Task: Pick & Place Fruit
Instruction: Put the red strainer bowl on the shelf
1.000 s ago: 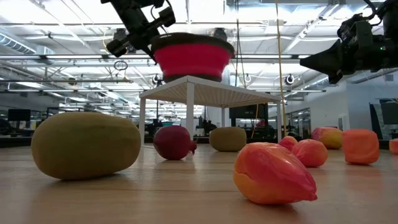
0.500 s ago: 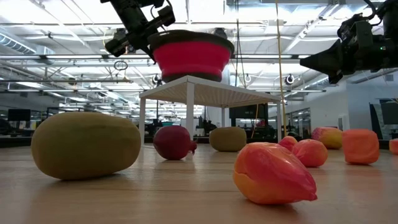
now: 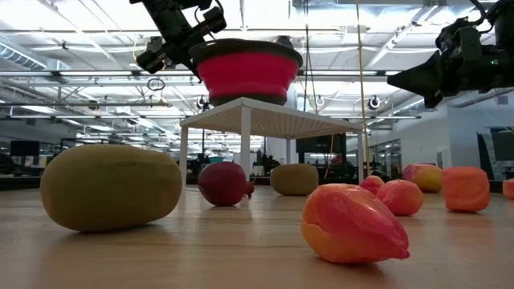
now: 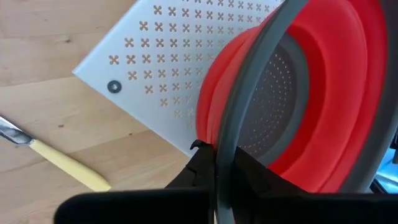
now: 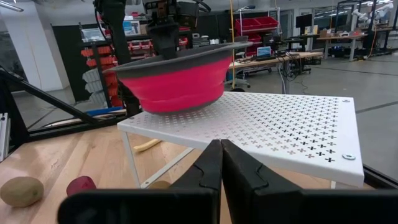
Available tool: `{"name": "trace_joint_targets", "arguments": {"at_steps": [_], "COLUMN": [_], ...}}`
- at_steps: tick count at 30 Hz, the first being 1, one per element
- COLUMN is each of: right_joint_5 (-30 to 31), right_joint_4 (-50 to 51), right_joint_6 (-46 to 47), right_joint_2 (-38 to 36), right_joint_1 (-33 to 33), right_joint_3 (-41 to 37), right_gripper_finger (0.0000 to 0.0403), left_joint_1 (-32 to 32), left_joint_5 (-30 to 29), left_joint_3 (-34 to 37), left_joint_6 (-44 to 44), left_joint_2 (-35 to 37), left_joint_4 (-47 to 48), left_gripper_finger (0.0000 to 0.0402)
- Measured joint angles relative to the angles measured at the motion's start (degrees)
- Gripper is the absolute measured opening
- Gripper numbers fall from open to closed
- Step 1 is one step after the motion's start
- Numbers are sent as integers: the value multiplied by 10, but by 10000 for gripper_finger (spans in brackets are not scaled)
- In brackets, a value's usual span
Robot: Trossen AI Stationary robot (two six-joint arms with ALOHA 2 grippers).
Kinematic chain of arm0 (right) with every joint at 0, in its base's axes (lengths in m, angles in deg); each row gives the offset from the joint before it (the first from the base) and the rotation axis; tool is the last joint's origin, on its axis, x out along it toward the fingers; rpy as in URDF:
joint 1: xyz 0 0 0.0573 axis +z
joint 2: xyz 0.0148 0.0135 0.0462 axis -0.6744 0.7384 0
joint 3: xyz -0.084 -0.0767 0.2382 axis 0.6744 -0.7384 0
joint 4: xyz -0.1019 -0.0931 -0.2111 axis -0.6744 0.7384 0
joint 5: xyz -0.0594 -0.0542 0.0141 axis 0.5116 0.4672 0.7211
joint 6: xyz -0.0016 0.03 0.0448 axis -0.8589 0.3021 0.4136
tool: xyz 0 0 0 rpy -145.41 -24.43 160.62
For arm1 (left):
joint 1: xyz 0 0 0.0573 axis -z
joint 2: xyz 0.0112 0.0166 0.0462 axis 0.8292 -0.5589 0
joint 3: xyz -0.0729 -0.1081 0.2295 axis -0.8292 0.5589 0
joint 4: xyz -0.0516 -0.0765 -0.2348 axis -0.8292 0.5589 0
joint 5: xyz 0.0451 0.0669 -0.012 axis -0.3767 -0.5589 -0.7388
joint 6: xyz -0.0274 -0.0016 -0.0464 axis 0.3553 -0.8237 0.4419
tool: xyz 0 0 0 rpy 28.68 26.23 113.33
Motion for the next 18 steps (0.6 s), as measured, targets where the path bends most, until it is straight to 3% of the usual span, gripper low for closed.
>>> {"name": "trace_joint_targets", "arguments": {"at_steps": [18], "right_joint_5": [0], "right_joint_4": [0], "right_joint_6": [0], "right_joint_2": [0], "right_joint_1": [0], "right_joint_3": [0], "right_gripper_finger": [0], "left_joint_1": [0], "left_joint_5": [-9], "left_joint_3": [0], "left_joint_6": [-10], "left_joint_2": [0], "left_joint_4": [1], "left_gripper_finger": [142]}}
